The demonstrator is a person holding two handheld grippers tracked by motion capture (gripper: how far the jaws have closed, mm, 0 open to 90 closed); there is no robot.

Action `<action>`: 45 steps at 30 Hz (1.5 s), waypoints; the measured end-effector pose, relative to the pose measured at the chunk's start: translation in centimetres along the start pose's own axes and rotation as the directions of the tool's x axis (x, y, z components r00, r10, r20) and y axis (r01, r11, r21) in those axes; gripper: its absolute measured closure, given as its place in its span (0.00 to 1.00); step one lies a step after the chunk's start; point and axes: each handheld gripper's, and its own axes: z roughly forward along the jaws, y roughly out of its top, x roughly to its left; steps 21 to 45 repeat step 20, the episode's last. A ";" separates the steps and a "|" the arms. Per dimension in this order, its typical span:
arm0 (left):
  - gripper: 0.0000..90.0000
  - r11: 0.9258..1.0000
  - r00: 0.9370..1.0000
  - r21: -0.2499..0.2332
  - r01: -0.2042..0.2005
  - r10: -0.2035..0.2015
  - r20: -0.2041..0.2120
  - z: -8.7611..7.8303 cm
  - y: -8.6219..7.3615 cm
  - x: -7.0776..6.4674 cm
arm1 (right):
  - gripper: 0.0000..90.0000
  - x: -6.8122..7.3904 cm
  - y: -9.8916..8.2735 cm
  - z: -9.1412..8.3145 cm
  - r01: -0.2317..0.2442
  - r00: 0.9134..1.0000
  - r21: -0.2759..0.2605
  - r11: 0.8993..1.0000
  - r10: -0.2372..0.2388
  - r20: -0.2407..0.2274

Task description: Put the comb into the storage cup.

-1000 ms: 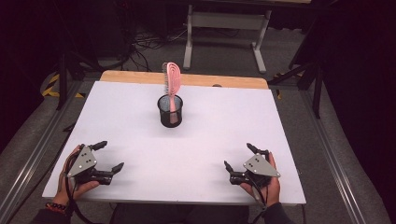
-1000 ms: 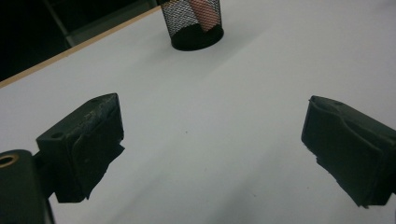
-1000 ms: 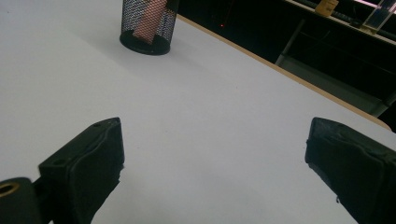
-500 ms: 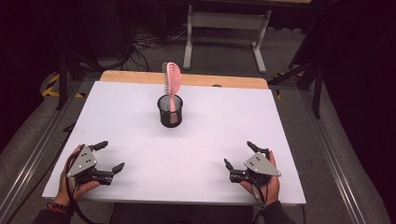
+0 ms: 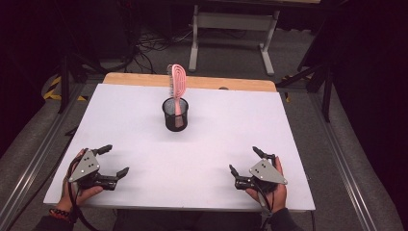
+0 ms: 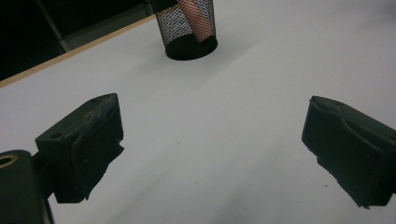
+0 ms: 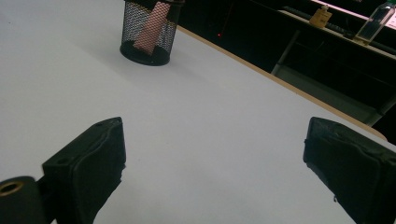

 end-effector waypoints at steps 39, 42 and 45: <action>0.07 1.000 1.000 0.001 0.000 0.000 -0.015 0.5 0.5 0.3 | 0.07 -0.2 -0.1 -0.2 -0.024 1.000 -0.010 1.000 0.024 0.006; 0.07 1.000 1.000 0.001 0.000 0.000 -0.015 0.5 0.5 0.3 | 0.07 -0.2 -0.1 -0.2 -0.024 1.000 -0.010 1.000 0.024 0.006; 0.07 1.000 1.000 0.001 0.000 0.000 -0.015 0.5 0.5 0.3 | 0.07 -0.2 -0.1 -0.2 -0.024 1.000 -0.010 1.000 0.024 0.006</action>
